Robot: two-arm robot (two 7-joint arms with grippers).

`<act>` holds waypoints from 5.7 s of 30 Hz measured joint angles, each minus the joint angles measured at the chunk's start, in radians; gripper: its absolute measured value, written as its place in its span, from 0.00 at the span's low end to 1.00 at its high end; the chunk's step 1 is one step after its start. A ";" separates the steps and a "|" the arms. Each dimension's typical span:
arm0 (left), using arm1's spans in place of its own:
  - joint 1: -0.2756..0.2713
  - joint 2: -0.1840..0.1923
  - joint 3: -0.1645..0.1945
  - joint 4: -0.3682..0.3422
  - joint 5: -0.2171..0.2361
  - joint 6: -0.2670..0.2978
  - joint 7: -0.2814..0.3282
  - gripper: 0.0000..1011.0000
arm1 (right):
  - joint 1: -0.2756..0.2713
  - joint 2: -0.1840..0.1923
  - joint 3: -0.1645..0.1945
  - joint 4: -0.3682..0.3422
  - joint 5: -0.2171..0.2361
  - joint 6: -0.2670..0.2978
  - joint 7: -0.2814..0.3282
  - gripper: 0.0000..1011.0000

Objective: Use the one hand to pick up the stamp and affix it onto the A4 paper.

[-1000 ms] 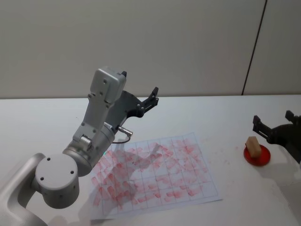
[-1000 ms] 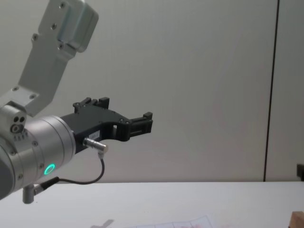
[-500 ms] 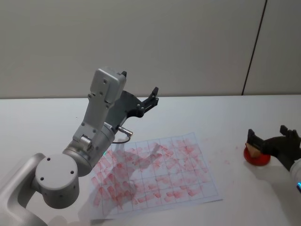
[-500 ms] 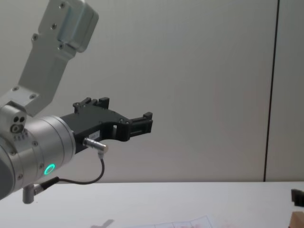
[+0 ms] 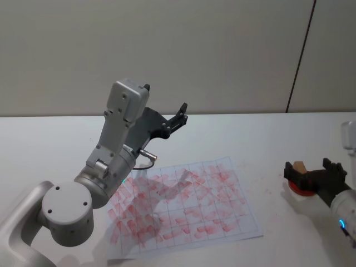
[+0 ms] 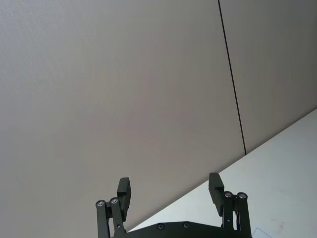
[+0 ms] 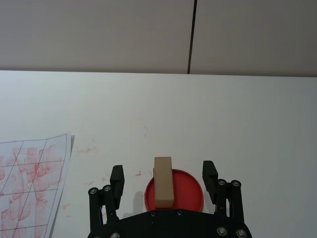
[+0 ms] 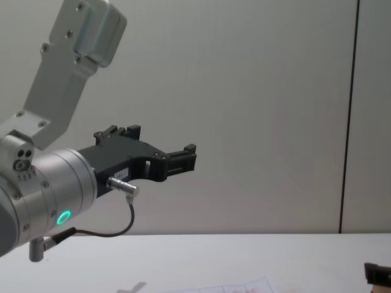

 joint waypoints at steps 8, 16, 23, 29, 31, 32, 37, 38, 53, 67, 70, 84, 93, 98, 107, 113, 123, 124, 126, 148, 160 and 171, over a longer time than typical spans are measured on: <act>0.000 0.000 0.000 0.000 0.000 0.000 0.000 0.99 | 0.005 -0.017 -0.008 0.014 -0.012 0.016 -0.005 0.81; 0.000 0.000 0.000 0.000 0.000 0.000 0.000 0.99 | 0.010 -0.031 -0.011 0.032 -0.025 0.026 -0.020 0.56; 0.000 0.000 0.000 0.000 0.000 0.000 0.000 0.99 | 0.012 -0.036 -0.007 0.044 -0.032 0.031 -0.041 0.35; 0.000 0.000 0.000 0.000 0.000 0.000 0.000 0.99 | 0.013 -0.038 -0.002 0.051 -0.036 0.031 -0.051 0.22; 0.000 0.000 0.000 0.000 0.000 0.000 0.000 0.99 | 0.013 -0.039 0.000 0.054 -0.038 0.030 -0.053 0.22; 0.000 0.000 0.000 0.000 0.000 0.000 0.000 0.99 | 0.013 -0.039 0.001 0.055 -0.039 0.029 -0.054 0.22; 0.000 0.000 0.000 0.000 0.000 0.000 0.000 0.99 | 0.013 -0.041 0.004 0.057 -0.042 0.017 -0.052 0.22; 0.000 0.000 0.000 0.000 0.000 0.000 0.000 0.99 | 0.013 -0.041 0.005 0.057 -0.042 0.015 -0.052 0.22; 0.000 0.000 0.000 0.000 0.000 0.000 0.000 0.99 | 0.010 -0.040 0.016 0.002 -0.035 -0.011 -0.019 0.22; 0.000 0.000 0.000 0.000 0.000 0.000 0.000 0.99 | 0.023 -0.054 -0.004 -0.031 -0.041 0.038 0.092 0.22; 0.000 0.000 0.000 0.000 0.000 0.000 0.000 0.99 | 0.033 -0.066 -0.019 -0.032 -0.059 0.056 0.121 0.22; 0.000 0.000 0.000 0.000 0.000 0.000 0.000 0.99 | 0.091 -0.129 -0.088 -0.024 -0.155 0.192 0.223 0.22; 0.000 0.000 0.000 0.000 0.000 0.000 0.000 0.99 | 0.108 -0.142 -0.110 -0.026 -0.210 0.280 0.256 0.22; 0.000 0.000 0.000 0.000 0.000 0.000 0.000 0.99 | 0.110 -0.141 -0.114 -0.033 -0.231 0.316 0.268 0.22; 0.000 0.000 0.000 0.000 0.000 0.000 0.000 0.99 | 0.110 -0.140 -0.121 -0.034 -0.255 0.343 0.289 0.22; 0.000 0.000 0.000 0.000 0.000 0.000 0.000 0.99 | 0.113 -0.146 -0.133 -0.027 -0.279 0.349 0.310 0.22; 0.000 0.000 0.000 0.000 0.000 0.000 0.000 0.99 | 0.124 -0.163 -0.163 -0.007 -0.341 0.343 0.341 0.22; 0.000 0.000 0.000 0.000 0.000 0.000 0.000 0.99 | 0.124 -0.163 -0.163 -0.007 -0.341 0.343 0.341 0.22; 0.000 0.000 0.000 0.000 0.000 0.000 0.000 0.99 | 0.127 -0.165 -0.168 -0.002 -0.357 0.337 0.345 0.22; 0.000 0.000 0.000 0.000 0.000 0.000 0.000 0.99 | 0.149 -0.190 -0.204 0.076 -0.487 0.254 0.339 0.22; 0.000 0.000 0.000 0.000 0.000 0.000 0.000 0.99 | 0.163 -0.204 -0.210 0.125 -0.507 0.223 0.348 0.22; 0.000 0.000 0.000 0.000 0.000 0.000 0.000 0.99 | 0.177 -0.216 -0.210 0.161 -0.508 0.218 0.362 0.22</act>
